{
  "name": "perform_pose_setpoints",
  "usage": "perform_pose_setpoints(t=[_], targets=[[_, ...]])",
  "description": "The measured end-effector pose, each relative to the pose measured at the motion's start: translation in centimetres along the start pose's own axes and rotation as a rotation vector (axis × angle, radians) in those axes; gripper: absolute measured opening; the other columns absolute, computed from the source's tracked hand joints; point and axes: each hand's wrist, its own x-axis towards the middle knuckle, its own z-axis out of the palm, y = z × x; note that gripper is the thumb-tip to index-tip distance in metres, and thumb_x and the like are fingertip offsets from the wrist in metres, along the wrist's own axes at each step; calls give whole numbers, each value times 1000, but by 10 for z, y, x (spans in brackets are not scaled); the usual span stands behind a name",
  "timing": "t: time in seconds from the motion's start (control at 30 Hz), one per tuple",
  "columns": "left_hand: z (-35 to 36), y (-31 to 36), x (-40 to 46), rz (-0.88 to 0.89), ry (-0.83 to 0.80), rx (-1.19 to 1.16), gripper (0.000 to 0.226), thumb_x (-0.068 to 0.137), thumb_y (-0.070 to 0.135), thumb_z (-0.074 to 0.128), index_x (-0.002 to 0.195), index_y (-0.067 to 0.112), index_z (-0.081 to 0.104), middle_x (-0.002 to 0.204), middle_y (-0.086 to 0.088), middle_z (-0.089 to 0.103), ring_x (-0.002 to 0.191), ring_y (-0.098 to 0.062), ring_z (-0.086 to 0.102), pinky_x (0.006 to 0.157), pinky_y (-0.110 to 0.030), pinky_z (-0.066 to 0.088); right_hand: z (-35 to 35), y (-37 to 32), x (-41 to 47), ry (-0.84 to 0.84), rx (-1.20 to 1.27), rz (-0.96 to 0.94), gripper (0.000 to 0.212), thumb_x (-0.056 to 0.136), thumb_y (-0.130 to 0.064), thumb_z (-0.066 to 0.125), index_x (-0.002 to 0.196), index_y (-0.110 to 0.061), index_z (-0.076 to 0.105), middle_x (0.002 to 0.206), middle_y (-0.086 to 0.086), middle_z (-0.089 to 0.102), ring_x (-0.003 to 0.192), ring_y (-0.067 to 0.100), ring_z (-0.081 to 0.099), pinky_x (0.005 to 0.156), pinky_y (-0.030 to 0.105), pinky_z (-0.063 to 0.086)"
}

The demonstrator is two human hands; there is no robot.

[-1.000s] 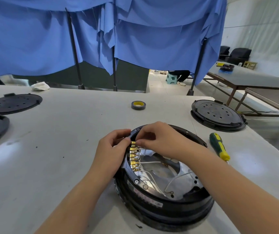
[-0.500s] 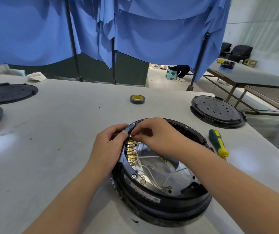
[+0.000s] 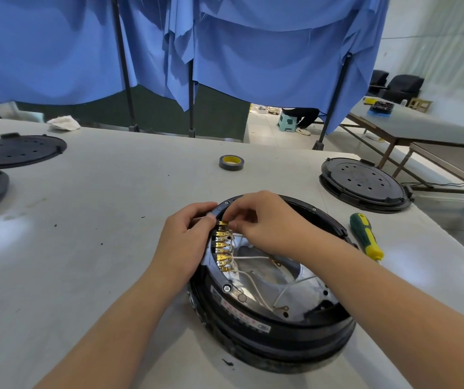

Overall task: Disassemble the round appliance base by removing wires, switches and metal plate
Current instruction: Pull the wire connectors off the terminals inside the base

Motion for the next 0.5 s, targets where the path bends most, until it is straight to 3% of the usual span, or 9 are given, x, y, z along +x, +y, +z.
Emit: perform_pose_setpoints(t=[0.23, 0.4, 0.5], targets=[[0, 1, 0, 4, -2, -3, 26, 93, 5, 56, 97, 27, 71, 79, 13, 73, 70, 3, 68, 55, -8, 48, 0, 0, -1, 3, -3, 11, 18, 87, -13, 65, 86, -30, 71, 73, -9, 70, 69, 1, 65, 66, 18, 54], [0, 0, 0, 10, -5, 6, 26, 93, 6, 56, 96, 27, 71, 79, 14, 73, 72, 3, 68, 55, -9, 48, 1, -2, 0, 9, -99, -39, 17, 89, -12, 62, 95, -25, 72, 86, -11, 65, 79, 4, 61, 74, 24, 52], [0, -1, 1, 14, -5, 10, 25, 93, 6, 56, 100, 24, 71, 81, 13, 73, 71, 3, 68, 55, -9, 48, 1, -2, 0, 12, -96, -24, 16, 88, -14, 63, 92, -27, 71, 78, -15, 65, 74, 3, 62, 68, 21, 50]])
